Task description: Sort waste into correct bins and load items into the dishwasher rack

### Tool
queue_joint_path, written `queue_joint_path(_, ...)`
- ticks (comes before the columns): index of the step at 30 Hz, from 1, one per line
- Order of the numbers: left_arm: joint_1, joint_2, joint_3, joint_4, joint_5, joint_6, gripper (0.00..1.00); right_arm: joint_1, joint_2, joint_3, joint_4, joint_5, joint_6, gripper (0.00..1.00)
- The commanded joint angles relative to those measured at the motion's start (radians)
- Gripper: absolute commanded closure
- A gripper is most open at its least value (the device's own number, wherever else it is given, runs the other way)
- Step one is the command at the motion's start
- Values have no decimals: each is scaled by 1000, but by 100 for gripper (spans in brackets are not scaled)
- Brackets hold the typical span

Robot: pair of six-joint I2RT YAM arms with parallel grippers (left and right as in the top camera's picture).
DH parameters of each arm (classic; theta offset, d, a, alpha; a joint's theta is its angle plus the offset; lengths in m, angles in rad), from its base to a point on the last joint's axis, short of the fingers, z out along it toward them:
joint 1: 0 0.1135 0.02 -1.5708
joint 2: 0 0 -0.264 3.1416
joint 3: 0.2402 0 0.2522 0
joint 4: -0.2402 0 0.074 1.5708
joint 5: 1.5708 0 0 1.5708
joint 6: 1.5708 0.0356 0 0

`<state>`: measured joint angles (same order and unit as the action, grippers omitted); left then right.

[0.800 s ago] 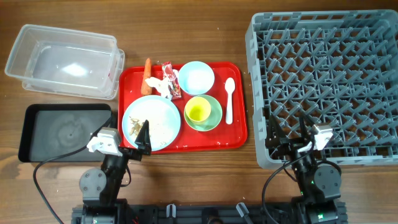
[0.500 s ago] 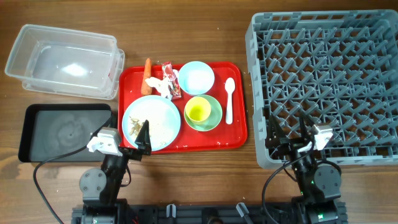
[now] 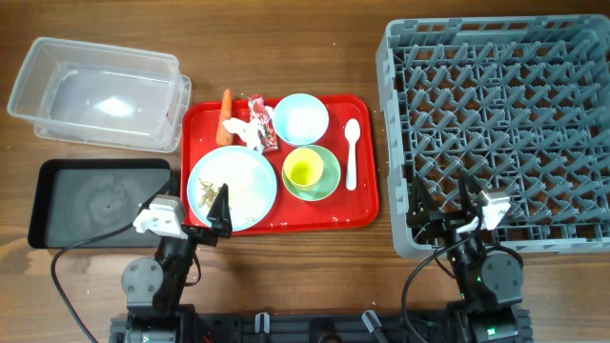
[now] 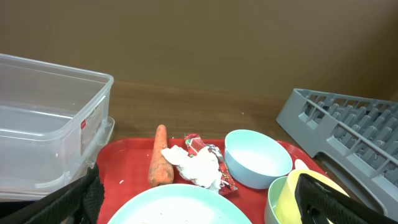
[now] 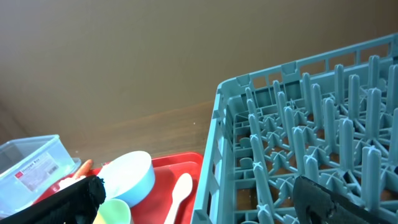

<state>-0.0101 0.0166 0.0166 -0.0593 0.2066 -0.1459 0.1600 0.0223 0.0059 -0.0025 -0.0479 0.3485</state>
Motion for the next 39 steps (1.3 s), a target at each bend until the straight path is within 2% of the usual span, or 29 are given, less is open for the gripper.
queue_joint_path(1,6,4,-11,5,10,7,0,-3,-5,-1,12,6,144,0)
queue_joint_path(3,6,4,-11,7,53,3,0,-3,-5,-1,13,5,257,0)
queue_joint_path(5,6,4,-11,11,90,3,0,-3,-5,0,6,-19,290,0)
queue_joint_path(7,6,4,-11,31,96,4,0,-3,-5,1,21,-58,268,0)
queue_joint_path(8,6,4,-11,189,128,3,0,-3,-5,34,19,-84,193,0)
queue_joint_path(11,6,5,-3,391,108,3,0,-3,-3,112,2,-88,125,0)
queue_joint_path(13,6,16,43,378,103,3,0,-3,18,177,-26,-89,87,0)
queue_joint_path(17,6,188,264,146,105,-58,0,-3,224,435,-268,-115,37,0)
queue_joint_path(21,6,449,555,-46,140,-76,0,-3,587,750,-544,-165,-13,0)
queue_joint_path(23,5,602,736,-208,184,-76,0,-3,754,909,-684,-164,-16,0)
queue_joint_path(25,3,787,956,-450,233,-75,0,-3,949,1111,-835,-177,-15,0)
queue_joint_path(28,-36,1030,1223,-770,235,-71,0,-3,1159,1313,-958,-179,-15,0)
queue_joint_path(29,-49,1096,1276,-827,242,-79,0,-3,1222,1348,-976,-188,-8,0)
queue_joint_path(31,-66,1187,1294,-843,367,-152,0,-3,1282,1355,-967,-240,-9,0)
queue_joint_path(32,-78,1225,1294,-843,417,-150,0,-3,1305,1355,-970,-246,-8,1)
queue_joint_path(34,-122,1291,1294,-858,418,-144,0,-3,1321,1354,-978,-246,-6,7)
queue_joint_path(35,-151,1323,1294,-867,395,-130,3,-3,1323,1354,-979,-246,-5,7)
queue_joint_path(37,-247,1407,1293,-881,273,-103,21,-3,1322,1354,-980,-246,-5,7)
queue_joint_path(39,-352,1496,1293,-885,102,-101,27,-3,1323,1354,-988,-246,-5,7)
